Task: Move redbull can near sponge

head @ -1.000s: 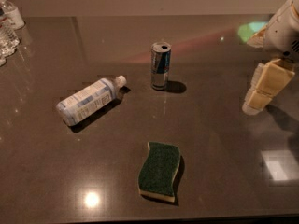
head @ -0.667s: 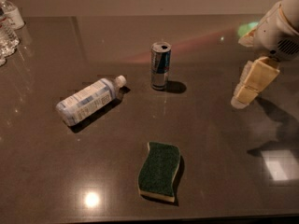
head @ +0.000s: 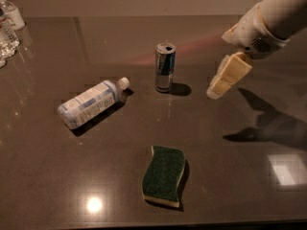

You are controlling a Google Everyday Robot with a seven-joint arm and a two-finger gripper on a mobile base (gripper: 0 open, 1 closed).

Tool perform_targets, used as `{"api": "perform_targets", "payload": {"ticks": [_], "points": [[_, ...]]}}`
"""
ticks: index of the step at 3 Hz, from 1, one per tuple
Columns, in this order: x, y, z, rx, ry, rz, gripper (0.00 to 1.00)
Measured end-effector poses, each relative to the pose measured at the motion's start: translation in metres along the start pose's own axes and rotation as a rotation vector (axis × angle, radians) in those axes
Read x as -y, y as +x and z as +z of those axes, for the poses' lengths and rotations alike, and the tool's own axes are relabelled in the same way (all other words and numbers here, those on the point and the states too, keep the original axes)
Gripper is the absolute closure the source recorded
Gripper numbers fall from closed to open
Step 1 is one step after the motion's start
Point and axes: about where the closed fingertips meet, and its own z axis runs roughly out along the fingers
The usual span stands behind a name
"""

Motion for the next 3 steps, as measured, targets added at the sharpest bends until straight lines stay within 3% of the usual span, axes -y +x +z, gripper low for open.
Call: {"api": "perform_targets", "payload": {"ticks": [1, 3], "points": [[0.011, -0.025, 0.019, 0.071, 0.009, 0.022, 0.0], [0.025, -0.055, 0.063, 0.17, -0.043, 0.092, 0.0]]}}
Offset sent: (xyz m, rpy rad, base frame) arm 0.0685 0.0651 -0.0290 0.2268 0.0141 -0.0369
